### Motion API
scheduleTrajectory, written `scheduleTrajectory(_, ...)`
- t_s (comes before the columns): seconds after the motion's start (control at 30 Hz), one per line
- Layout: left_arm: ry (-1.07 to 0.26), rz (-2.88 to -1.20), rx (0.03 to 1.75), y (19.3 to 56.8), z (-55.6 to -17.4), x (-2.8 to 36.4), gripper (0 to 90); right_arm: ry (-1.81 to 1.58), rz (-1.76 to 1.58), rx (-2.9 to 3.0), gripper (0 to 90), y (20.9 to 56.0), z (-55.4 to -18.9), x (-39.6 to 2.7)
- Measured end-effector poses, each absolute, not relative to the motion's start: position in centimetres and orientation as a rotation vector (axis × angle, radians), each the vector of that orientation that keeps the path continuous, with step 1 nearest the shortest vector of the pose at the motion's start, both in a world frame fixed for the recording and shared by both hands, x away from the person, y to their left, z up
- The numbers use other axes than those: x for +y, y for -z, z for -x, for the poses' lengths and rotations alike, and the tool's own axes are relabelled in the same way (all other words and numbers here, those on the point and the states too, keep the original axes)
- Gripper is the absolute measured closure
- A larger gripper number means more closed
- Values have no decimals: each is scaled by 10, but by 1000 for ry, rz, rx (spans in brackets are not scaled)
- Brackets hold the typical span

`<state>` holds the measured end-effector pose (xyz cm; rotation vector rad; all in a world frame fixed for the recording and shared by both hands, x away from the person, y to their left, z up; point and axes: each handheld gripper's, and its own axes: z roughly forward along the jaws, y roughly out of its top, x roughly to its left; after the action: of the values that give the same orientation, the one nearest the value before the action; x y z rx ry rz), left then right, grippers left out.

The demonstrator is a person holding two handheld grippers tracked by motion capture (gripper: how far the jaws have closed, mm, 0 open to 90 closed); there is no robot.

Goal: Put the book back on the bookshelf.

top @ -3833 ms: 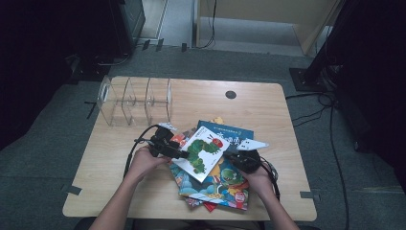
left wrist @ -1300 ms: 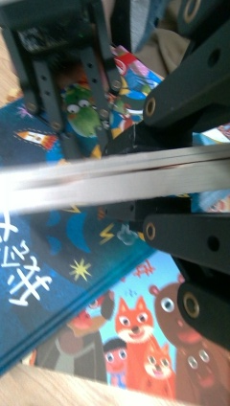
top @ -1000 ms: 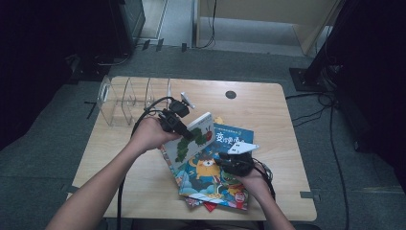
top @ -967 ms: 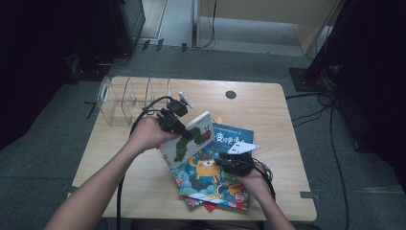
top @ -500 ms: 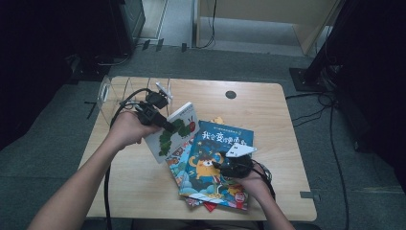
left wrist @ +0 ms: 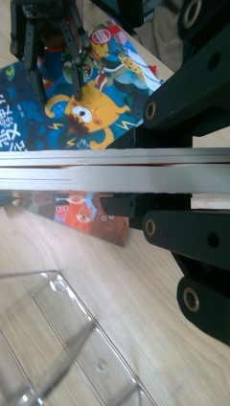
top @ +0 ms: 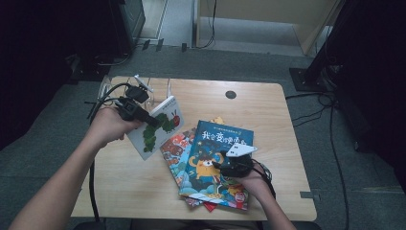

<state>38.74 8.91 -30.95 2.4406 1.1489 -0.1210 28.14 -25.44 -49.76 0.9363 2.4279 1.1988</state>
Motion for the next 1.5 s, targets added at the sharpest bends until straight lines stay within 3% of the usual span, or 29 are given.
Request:
scheduleTrajectory(0.43,55,-2374,1249,286,-403,124,777,-1194,-915,2447,413,497,-285,-254)
scheduleTrajectory(0.9,-36,-2341,1326,256,-434,124,777,-1184,-920,2447,409,497,-285,-252)
scheduleTrajectory(1.5,-36,-2332,1445,275,-482,104,777,-1186,-914,2450,401,497,-285,-252)
